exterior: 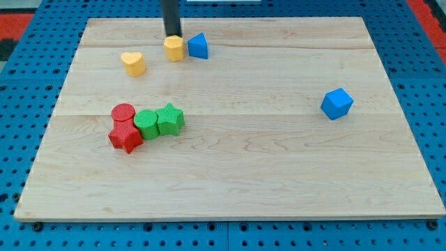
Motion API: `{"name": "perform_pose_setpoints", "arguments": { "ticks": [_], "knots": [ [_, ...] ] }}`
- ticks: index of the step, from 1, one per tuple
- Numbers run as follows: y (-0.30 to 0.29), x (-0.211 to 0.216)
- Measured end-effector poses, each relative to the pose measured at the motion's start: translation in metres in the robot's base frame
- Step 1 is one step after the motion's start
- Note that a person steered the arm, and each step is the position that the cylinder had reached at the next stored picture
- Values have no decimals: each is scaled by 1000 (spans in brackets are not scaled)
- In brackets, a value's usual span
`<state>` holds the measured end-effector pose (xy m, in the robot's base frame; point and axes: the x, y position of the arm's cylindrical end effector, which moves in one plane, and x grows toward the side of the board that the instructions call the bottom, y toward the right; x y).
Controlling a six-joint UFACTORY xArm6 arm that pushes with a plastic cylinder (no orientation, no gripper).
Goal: Slightly push the yellow hexagon downwards
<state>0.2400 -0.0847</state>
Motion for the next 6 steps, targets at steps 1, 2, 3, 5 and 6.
{"name": "perform_pose_setpoints", "arguments": {
  "ticks": [1, 2, 3, 5, 6],
  "knots": [
    [58, -15],
    [76, 14],
    [43, 38],
    [-6, 17],
    [-18, -19]
  ]
}}
